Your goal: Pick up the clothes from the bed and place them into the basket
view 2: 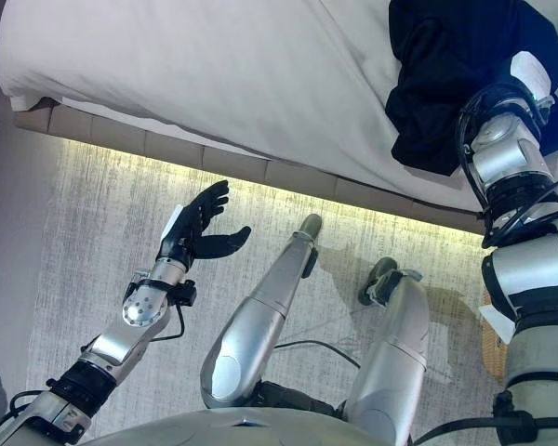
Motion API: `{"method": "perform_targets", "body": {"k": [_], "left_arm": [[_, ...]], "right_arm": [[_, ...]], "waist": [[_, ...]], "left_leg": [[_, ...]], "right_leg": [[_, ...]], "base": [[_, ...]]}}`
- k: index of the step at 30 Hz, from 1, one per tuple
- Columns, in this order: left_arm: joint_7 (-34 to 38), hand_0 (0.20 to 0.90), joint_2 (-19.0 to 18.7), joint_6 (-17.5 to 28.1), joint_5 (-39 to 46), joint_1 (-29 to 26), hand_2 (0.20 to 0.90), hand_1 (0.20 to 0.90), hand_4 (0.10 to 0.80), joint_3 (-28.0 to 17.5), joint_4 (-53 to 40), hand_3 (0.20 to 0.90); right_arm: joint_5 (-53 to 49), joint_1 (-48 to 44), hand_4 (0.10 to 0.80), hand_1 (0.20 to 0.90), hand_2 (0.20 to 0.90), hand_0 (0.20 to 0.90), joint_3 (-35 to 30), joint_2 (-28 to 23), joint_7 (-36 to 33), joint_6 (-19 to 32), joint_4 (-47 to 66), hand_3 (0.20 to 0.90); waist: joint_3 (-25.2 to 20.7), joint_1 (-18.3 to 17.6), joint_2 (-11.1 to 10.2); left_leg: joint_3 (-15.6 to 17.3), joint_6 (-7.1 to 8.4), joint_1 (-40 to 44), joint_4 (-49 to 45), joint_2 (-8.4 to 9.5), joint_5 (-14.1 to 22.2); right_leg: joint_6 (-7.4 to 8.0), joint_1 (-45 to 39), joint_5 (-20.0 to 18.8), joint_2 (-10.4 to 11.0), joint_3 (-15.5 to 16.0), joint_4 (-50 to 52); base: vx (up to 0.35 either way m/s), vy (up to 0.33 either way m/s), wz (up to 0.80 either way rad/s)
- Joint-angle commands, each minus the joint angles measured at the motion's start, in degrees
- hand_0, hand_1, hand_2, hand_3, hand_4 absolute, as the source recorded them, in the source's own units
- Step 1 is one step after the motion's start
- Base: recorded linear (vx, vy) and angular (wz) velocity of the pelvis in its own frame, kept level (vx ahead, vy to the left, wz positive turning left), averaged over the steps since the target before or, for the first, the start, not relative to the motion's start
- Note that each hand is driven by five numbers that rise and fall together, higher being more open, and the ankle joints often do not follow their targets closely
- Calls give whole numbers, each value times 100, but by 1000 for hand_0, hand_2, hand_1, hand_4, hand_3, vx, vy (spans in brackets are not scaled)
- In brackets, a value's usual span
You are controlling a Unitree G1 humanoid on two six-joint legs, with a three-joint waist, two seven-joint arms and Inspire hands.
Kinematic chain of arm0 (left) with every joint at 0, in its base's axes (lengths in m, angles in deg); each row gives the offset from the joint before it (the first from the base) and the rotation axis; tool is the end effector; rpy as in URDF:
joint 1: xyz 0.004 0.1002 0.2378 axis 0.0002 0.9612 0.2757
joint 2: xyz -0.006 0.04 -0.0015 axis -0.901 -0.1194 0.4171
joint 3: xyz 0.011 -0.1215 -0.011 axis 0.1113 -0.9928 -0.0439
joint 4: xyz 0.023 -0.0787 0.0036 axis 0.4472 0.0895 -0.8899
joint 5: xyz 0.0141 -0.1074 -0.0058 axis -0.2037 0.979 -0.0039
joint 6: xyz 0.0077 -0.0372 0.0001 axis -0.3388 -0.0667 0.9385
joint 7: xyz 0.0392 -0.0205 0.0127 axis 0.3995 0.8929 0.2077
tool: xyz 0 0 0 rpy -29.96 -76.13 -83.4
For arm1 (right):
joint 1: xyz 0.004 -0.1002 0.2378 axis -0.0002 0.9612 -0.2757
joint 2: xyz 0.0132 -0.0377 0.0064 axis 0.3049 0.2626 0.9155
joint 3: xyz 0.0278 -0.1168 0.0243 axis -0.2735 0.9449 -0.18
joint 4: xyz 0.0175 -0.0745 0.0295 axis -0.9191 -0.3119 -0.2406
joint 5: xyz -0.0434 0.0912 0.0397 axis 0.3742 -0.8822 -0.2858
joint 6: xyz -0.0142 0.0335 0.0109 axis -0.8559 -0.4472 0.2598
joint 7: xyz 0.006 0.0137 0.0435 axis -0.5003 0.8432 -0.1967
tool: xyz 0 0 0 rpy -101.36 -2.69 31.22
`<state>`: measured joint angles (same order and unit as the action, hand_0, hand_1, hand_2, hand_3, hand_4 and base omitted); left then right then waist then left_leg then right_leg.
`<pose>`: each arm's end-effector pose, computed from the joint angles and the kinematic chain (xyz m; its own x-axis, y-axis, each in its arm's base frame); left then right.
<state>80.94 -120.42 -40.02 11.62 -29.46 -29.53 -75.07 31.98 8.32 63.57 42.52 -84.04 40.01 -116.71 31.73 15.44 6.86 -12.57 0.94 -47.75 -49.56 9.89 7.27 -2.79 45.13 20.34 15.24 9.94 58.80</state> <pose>0.2115 0.2024 0.0141 0.9974 -0.0714 -0.0057 0.0708 0.9708 0.2293 0.3629 -0.3065 0.2219 0.8339 -0.5417 0.1058 0.3829 0.4296 -0.8179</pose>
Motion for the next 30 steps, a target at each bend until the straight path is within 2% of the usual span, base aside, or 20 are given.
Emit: {"method": "perform_targets", "body": {"k": [1, 4, 7, 8, 10, 15, 20, 26, 30], "left_arm": [[53, 900, -140, 462, 4, 276, 900, 900, 800, -478, -460, 900], [26, 900, -141, 510, -29, 261, 900, 900, 800, -472, -399, 900], [-7, 900, -113, 410, -80, 129, 900, 900, 800, -481, -254, 900], [-5, 900, -113, 383, -103, 69, 900, 900, 800, -476, -234, 900], [-31, 900, -122, 307, -118, -38, 900, 900, 800, -453, -187, 900], [-31, 900, -73, 79, -175, -161, 900, 900, 800, -331, -70, 900], [-13, 900, -16, -133, -249, -213, 900, 900, 800, -292, 39, 900], [-115, 900, -11, -234, -332, -189, 900, 900, 800, -276, 189, 900], [-225, 900, -32, -284, -448, -276, 900, 900, 800, -148, 401, 900]], "right_arm": [[140, -123, 100, 300, 300, 300, 202, -525, -368, 293, 115, 200], [123, -146, 100, 300, 300, 300, 227, -536, -412, 339, 135, 200], [160, -219, 100, 300, 300, 300, 267, -569, -403, 439, 289, 200], [178, -245, 100, 300, 300, 300, 242, -585, -396, 485, 310, 200], [110, -325, 100, 300, 300, 300, 270, -648, -371, 524, 437, 200], [-130, -363, 100, 300, 300, 300, 247, -804, -183, 665, 629, 200], [-653, -262, 100, 300, 300, 300, 1, -873, 65, 799, 672, 200], [-1041, -104, 100, 300, 300, 300, -309, -1059, 335, 872, 720, 200], [-1077, -130, 100, 300, 300, 300, -357, -1191, 429, 910, 760, 200]], "waist": [[-193, 59, -7], [-193, 47, -54], [-193, -27, -198], [-193, -53, -222], [-218, -105, -311], [-726, -270, -538], [-1287, -451, -736], [-1928, -697, -914], [-2191, -857, -973]], "left_leg": [[511, -524, 766, -476, 116, 1156], [510, -493, 1093, -175, 67, 1067], [513, -434, 1923, 631, -90, 882], [502, -422, 2031, 894, -116, 649], [528, -378, 2489, 1333, -203, 542], [578, -299, 3360, 2333, -412, 337], [643, -247, 4101, 3246, -536, 45], [865, -205, 4740, 4110, -699, -221], [1024, -181, 5015, 4544, -795, -322]], "right_leg": [[-153, -867, 73, -492, 218, -81], [-123, -1190, -22, -481, 237, -345], [-35, -1992, -201, -479, 246, -1053], [-55, -2110, -414, -469, 305, -1309], [7, -2580, -575, -504, 296, -1829], [149, -3525, -995, -647, 196, -3223], [335, -4212, -1399, -756, 46, -4339], [543, -4651, -1845, -851, -186, -5158], [663, -4760, -2039, -879, -331, -5463]], "base": [[0, 0, 0], [0, 0, 0], [-13, 29, -4], [-63, 47, -11], [-29, 36, -9], [54, 48, -18], [82, 43, -18], [73, 21, -15], [15, 7, -14]]}}
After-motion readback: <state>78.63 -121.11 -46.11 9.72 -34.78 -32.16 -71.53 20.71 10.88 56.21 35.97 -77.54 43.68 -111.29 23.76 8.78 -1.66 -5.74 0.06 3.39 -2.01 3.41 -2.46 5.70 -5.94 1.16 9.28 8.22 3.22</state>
